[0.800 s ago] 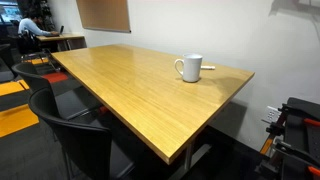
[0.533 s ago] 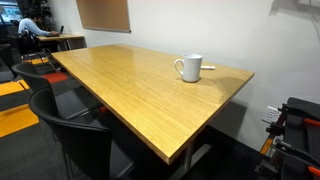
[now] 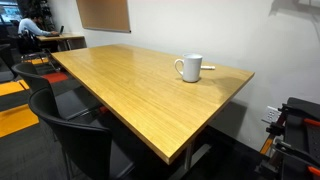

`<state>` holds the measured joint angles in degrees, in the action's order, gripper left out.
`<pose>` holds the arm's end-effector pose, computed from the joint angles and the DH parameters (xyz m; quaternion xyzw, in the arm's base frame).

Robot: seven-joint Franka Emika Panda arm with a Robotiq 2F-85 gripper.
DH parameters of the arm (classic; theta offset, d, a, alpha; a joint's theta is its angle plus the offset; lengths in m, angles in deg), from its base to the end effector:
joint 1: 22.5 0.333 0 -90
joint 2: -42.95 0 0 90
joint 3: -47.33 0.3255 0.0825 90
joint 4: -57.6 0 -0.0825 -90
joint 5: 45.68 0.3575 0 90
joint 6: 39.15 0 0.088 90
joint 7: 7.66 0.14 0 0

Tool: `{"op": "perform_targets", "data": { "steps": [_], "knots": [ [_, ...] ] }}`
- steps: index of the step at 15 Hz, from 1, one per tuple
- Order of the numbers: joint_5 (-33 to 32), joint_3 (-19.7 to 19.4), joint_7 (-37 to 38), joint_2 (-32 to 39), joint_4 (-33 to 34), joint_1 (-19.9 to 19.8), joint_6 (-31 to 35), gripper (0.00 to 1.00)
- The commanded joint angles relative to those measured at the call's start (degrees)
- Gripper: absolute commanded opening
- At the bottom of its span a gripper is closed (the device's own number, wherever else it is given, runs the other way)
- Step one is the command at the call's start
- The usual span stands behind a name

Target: Put the black marker in the grey mug

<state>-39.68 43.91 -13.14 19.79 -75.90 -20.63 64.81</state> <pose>0.3840 0.0002 0.4695 -0.9963 -0.0218 0.0523 0.0649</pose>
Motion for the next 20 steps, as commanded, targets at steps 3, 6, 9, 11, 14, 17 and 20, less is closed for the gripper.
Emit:
{"op": "perform_targets", "data": {
  "steps": [3,6,9,11,14,17,20],
  "knots": [
    [0.2,0.5,-0.2,0.0,0.1,-0.6,-0.1,1.00],
    [0.2,0.5,-0.2,0.0,0.1,-0.6,-0.1,1.00],
    [-0.8,0.4,-1.3,0.2,-0.3,-0.7,0.7,1.00],
    [-1.6,0.1,-2.3,0.6,-0.3,-0.9,1.4,1.00],
    [-3.5,-0.3,-5.0,1.3,-0.4,-1.3,2.1,1.00],
    [-6.4,-1.3,-9.5,2.1,-0.3,-1.8,4.0,1.00],
    [-9.1,-2.7,-12.7,3.1,0.0,-2.9,6.7,1.00]
  ]
}}
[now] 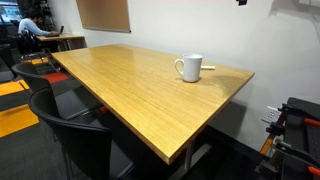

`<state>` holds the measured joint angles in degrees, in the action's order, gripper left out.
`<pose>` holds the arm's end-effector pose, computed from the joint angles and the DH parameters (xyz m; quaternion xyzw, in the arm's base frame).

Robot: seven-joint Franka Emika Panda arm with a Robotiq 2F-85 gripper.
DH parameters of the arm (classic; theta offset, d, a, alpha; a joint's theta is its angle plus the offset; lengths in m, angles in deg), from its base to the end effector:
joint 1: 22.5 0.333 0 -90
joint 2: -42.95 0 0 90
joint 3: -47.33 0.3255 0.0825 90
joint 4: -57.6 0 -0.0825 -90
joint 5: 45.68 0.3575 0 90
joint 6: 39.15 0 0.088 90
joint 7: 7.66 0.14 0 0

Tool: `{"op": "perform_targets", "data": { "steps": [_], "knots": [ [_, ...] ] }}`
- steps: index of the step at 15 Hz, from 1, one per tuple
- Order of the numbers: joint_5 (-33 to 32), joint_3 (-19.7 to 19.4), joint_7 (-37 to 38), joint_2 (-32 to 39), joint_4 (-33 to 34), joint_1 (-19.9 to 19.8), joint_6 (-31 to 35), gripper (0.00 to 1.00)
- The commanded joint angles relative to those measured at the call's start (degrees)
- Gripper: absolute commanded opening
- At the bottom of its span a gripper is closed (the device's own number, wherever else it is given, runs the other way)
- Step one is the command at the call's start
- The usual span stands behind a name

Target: Put the black marker in the grey mug

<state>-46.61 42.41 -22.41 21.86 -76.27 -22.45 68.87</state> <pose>0.3960 -0.0370 0.4566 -0.9948 -0.0924 0.0402 0.0148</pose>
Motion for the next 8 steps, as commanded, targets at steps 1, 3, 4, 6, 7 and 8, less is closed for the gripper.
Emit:
{"op": "perform_targets", "data": {
  "steps": [1,3,4,6,7,8],
  "knots": [
    [-2.8,-1.7,-4.6,1.3,0.4,-1.4,3.6,1.00],
    [-3.9,-2.9,-6.9,2.2,0.6,-2.0,5.4,1.00],
    [-4.6,-3.5,-7.9,2.8,0.8,-2.4,6.3,1.00],
    [-5.5,-4.4,-9.7,4.1,1.4,-3.1,7.5,1.00],
    [-6.3,-4.9,-10.7,5.0,1.8,-3.4,7.8,1.00],
    [-7.0,-5.2,-11.5,5.8,2.1,-3.7,8.1,1.00]
  ]
}}
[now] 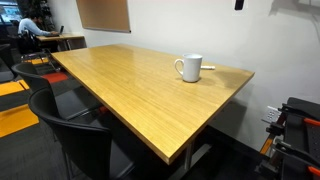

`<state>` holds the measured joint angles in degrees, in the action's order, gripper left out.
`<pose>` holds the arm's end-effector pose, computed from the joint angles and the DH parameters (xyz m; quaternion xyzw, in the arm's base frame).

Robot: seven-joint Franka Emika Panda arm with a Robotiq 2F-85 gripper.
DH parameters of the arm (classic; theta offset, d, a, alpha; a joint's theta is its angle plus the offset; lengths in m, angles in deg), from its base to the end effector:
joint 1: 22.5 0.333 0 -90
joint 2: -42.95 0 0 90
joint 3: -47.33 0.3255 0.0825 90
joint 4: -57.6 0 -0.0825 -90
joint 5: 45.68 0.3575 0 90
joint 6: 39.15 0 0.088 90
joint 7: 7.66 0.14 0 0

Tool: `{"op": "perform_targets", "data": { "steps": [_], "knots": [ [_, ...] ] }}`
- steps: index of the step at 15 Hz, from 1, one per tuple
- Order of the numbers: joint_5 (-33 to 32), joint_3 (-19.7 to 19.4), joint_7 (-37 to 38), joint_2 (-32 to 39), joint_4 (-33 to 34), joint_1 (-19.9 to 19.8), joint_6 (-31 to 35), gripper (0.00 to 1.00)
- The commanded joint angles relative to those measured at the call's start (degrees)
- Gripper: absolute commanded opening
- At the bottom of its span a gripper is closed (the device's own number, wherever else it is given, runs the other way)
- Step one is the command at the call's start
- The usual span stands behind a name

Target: Put the black marker in the grey mug

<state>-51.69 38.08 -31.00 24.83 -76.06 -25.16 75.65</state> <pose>0.4107 -0.0986 0.4454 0.9918 0.1259 -0.0142 0.0191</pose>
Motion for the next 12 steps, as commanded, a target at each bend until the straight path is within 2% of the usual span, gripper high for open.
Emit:
{"op": "perform_targets", "data": {
  "steps": [1,12],
  "knots": [
    [-2.4,-1.3,-4.2,3.8,2.4,-1.2,1.6,1.00],
    [-6.3,-2.7,-16.3,12.8,7.0,-3.9,5.7,1.00]
  ]
}}
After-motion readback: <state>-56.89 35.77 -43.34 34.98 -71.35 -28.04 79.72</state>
